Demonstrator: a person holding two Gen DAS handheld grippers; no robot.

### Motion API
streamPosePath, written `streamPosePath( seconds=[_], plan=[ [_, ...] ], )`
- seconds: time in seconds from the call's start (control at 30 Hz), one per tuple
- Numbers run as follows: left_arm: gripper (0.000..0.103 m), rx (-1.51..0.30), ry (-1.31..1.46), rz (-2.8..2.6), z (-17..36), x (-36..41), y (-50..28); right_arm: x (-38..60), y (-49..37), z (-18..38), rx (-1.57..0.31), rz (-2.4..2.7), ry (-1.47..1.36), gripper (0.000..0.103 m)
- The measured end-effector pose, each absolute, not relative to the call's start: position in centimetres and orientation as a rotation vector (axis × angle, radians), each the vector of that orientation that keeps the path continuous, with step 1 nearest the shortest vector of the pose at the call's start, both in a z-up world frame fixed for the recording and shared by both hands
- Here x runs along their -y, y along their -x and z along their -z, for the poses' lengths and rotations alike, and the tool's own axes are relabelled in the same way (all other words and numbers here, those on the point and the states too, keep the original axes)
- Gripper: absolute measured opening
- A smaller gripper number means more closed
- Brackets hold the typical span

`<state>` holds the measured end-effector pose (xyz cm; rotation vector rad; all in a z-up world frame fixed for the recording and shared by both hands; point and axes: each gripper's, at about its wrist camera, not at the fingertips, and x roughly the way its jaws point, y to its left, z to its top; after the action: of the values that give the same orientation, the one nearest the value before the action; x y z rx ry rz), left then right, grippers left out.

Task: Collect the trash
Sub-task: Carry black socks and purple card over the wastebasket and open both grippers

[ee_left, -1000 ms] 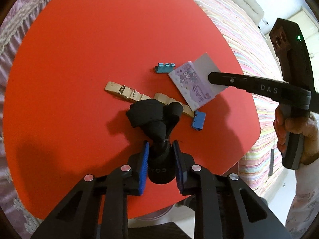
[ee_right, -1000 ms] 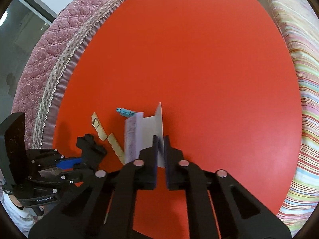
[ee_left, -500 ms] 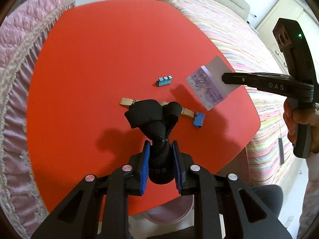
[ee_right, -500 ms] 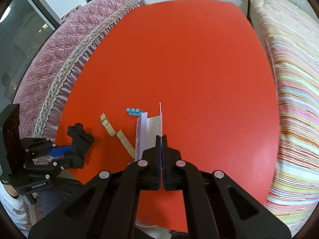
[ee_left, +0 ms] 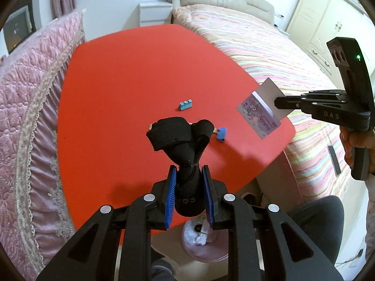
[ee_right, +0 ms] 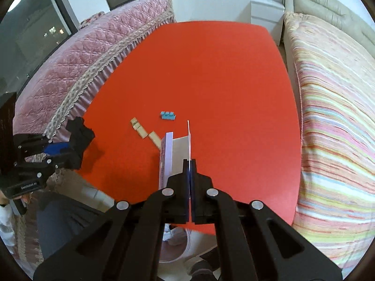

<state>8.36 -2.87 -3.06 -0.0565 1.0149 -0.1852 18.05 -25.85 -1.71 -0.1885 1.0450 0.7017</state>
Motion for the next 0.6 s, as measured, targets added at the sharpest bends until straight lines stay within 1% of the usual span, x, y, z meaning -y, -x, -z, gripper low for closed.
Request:
streamPosePath(
  seconds=[0.3,0.6],
  plan=[
    [0.021,-0.967,-0.001,0.217,2.9,4.6,-4.3,28.2,-11.8,2.2,-1.002,-0.692,0.192,0.000],
    [0.021,-0.972,0.008,0.230,5.1,5.6,-1.3,28.2,-6.2,3.3,-0.993,-0.716,0.205,0.000]
  ],
)
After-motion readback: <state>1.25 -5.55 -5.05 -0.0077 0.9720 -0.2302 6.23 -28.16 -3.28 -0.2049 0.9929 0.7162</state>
